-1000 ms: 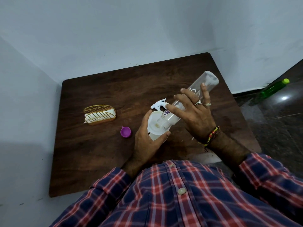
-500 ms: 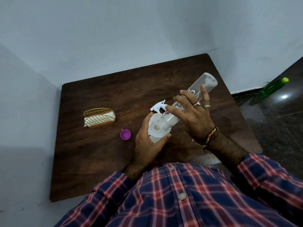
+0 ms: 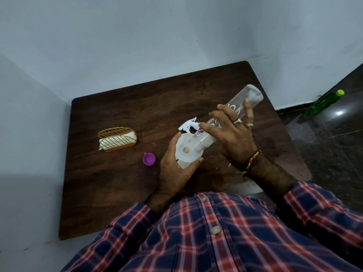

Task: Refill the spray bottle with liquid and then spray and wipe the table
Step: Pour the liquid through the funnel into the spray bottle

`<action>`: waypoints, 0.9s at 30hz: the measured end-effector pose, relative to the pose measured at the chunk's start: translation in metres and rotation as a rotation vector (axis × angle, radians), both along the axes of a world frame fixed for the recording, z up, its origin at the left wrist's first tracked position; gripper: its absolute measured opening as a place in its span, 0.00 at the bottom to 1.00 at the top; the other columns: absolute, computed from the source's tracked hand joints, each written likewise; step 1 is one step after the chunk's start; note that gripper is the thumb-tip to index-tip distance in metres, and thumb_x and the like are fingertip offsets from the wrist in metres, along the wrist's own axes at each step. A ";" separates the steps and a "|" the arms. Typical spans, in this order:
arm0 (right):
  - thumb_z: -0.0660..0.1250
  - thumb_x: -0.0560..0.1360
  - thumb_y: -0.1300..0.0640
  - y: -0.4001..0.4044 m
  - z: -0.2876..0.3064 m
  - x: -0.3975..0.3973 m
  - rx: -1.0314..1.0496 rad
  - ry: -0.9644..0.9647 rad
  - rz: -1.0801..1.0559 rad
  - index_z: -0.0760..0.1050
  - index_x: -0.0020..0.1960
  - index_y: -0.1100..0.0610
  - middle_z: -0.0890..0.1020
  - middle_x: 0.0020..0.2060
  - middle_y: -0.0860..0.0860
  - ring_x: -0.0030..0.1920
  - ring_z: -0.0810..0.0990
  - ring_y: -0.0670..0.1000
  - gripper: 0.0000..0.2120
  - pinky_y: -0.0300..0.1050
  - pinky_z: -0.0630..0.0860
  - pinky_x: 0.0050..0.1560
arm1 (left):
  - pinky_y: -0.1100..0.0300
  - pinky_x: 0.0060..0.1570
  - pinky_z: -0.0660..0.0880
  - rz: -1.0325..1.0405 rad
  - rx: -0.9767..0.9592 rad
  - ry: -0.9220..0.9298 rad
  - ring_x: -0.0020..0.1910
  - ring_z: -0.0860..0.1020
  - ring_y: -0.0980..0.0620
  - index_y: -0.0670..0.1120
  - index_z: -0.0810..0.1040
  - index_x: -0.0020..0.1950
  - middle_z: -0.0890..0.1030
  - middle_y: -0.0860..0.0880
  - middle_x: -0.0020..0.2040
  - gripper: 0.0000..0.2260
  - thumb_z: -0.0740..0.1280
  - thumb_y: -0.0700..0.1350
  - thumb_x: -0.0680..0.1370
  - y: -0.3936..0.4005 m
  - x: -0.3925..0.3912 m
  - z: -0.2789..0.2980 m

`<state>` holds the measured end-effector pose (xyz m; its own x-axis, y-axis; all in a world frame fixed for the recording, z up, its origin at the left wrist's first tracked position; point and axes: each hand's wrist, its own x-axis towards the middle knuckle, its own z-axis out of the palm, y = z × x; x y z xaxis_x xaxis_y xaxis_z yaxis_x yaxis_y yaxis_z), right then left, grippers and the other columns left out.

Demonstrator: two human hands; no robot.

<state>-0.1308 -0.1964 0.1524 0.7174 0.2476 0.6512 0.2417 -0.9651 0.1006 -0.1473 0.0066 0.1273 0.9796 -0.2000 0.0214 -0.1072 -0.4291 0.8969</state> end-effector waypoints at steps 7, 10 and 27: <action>0.70 0.78 0.55 0.007 0.003 -0.002 -0.044 0.004 0.008 0.82 0.58 0.45 0.83 0.56 0.52 0.65 0.79 0.56 0.10 0.74 0.62 0.69 | 0.78 0.59 0.66 0.011 -0.008 -0.003 0.63 0.68 0.74 0.45 0.65 0.74 0.69 0.71 0.63 0.38 0.79 0.47 0.68 0.001 0.000 0.001; 0.70 0.78 0.55 0.009 0.005 -0.001 -0.068 -0.037 0.007 0.82 0.57 0.44 0.84 0.55 0.51 0.65 0.80 0.56 0.10 0.73 0.62 0.70 | 0.79 0.57 0.66 0.015 -0.008 0.008 0.63 0.67 0.76 0.45 0.65 0.74 0.69 0.71 0.61 0.39 0.79 0.46 0.68 0.001 -0.001 0.002; 0.67 0.77 0.42 0.020 -0.003 -0.012 0.146 0.119 -0.080 0.81 0.61 0.44 0.81 0.59 0.51 0.69 0.74 0.55 0.15 0.75 0.54 0.71 | 0.80 0.59 0.65 0.001 -0.042 0.088 0.61 0.67 0.78 0.47 0.62 0.75 0.70 0.69 0.60 0.41 0.79 0.47 0.67 0.003 0.000 0.003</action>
